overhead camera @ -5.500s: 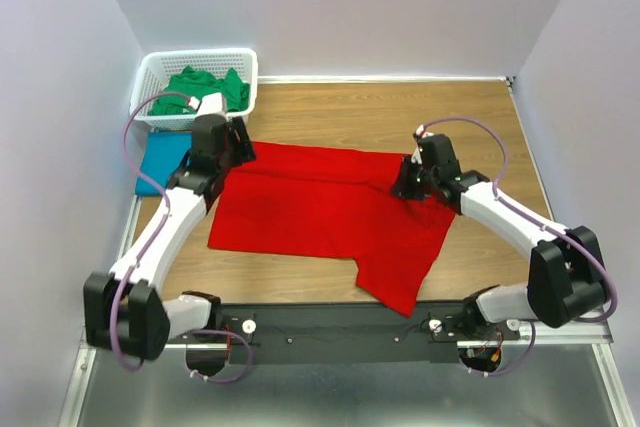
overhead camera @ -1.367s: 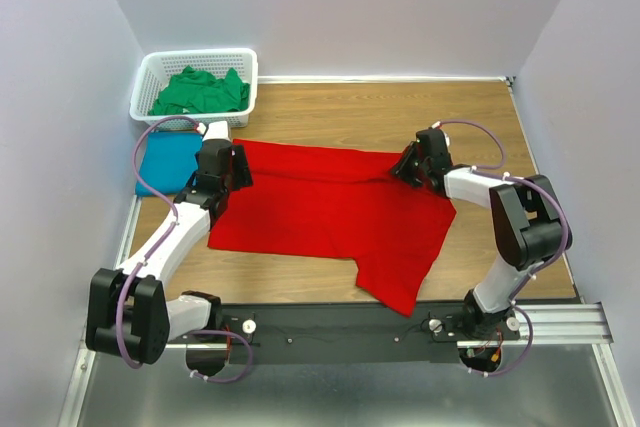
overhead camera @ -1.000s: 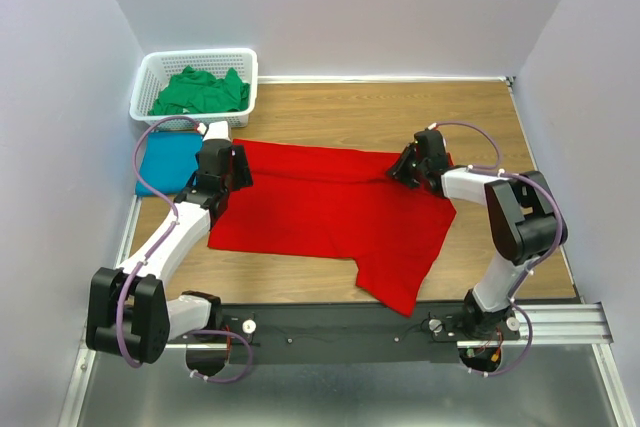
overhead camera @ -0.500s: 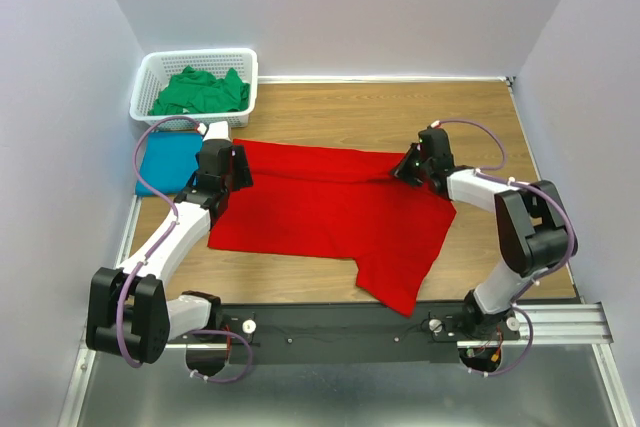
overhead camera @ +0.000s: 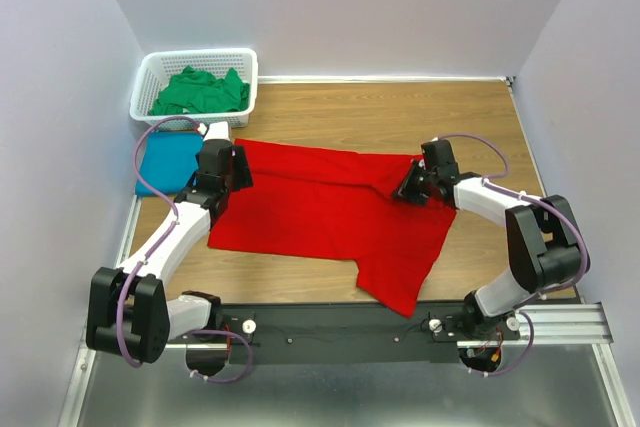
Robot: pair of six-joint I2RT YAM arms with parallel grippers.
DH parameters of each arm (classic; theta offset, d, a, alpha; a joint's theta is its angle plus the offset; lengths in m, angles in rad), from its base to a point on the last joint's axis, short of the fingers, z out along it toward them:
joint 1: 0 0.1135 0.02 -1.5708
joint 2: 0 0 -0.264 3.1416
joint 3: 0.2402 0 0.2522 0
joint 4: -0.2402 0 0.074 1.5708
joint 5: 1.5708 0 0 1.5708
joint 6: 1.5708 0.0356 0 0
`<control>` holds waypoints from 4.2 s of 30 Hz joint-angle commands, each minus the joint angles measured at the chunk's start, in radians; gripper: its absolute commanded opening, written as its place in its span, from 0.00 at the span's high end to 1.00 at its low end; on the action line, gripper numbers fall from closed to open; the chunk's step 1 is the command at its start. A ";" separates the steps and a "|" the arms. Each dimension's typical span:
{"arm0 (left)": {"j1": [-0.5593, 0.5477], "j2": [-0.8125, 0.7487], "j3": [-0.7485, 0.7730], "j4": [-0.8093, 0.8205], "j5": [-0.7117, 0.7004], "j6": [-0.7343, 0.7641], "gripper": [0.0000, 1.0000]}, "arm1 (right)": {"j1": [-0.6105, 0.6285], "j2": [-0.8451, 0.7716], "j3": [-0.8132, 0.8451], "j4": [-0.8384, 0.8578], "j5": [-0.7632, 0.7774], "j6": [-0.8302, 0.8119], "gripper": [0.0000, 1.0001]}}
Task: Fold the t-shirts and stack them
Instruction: Fold the tshirt
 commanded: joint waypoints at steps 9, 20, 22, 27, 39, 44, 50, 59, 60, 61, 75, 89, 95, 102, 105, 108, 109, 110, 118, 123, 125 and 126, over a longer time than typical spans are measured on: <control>-0.001 0.020 0.030 -0.010 0.025 0.016 0.31 | 0.008 -0.010 0.056 -0.161 -0.131 -0.096 0.65; -0.001 0.023 0.033 -0.009 0.047 0.018 0.31 | -0.224 -0.168 0.067 -0.190 0.162 -0.255 0.68; -0.001 0.021 0.033 -0.009 0.048 0.019 0.31 | -0.302 -0.160 0.032 -0.121 0.089 -0.266 0.68; -0.001 0.018 0.028 -0.007 0.047 0.022 0.31 | -0.376 -0.122 -0.010 0.040 -0.021 -0.301 0.67; -0.001 0.029 0.030 -0.007 0.053 0.027 0.31 | -0.391 0.005 0.004 0.246 -0.205 -0.386 0.41; -0.001 0.033 0.033 -0.007 0.057 0.028 0.31 | -0.391 0.048 -0.002 0.267 -0.275 -0.383 0.42; -0.001 0.036 0.034 -0.007 0.062 0.028 0.31 | -0.391 0.067 -0.027 0.275 -0.330 -0.378 0.45; -0.001 0.033 0.033 -0.007 0.059 0.028 0.31 | -0.391 0.032 -0.060 0.272 -0.350 -0.354 0.63; -0.001 0.033 0.033 -0.007 0.059 0.028 0.31 | -0.391 0.027 -0.065 0.272 -0.357 -0.349 0.65; -0.001 0.032 0.033 -0.007 0.060 0.028 0.31 | -0.391 0.024 -0.068 0.270 -0.361 -0.345 0.68; -0.001 0.032 0.033 -0.009 0.071 0.027 0.31 | -0.389 -0.180 -0.128 0.070 -0.370 -0.147 0.83; -0.001 0.032 0.033 -0.013 0.073 0.028 0.31 | -0.331 -0.303 -0.232 -0.016 -0.320 -0.056 0.94; -0.001 0.032 0.034 -0.012 0.070 0.030 0.31 | -0.288 -0.335 -0.243 -0.021 -0.283 -0.004 0.99; -0.001 0.032 0.033 -0.015 0.068 0.031 0.31 | -0.258 -0.364 -0.261 -0.029 -0.234 0.036 0.99; -0.001 0.032 0.033 -0.016 0.068 0.031 0.31 | -0.253 -0.357 -0.275 -0.038 -0.222 0.042 0.99; -0.001 0.033 0.033 -0.016 0.068 0.031 0.31 | -0.250 -0.335 -0.292 -0.055 -0.196 0.036 0.99; -0.001 0.035 0.033 -0.015 0.068 0.031 0.31 | -0.248 -0.332 -0.300 -0.064 -0.189 0.036 0.99; -0.001 0.036 0.033 -0.018 0.068 0.031 0.31 | -0.250 -0.327 -0.313 -0.067 -0.183 0.039 0.99; 0.000 0.039 0.033 -0.018 0.067 0.033 0.31 | -0.250 -0.294 -0.291 -0.119 -0.140 0.011 0.86; -0.001 0.041 0.033 -0.021 0.063 0.031 0.31 | -0.250 -0.324 -0.176 -0.231 -0.076 -0.102 0.64; -0.001 0.044 0.034 -0.021 0.065 0.031 0.31 | -0.245 -0.335 -0.098 -0.268 -0.041 -0.143 0.62; -0.001 0.044 0.034 -0.021 0.065 0.031 0.31 | -0.239 -0.344 -0.073 -0.292 -0.033 -0.185 0.61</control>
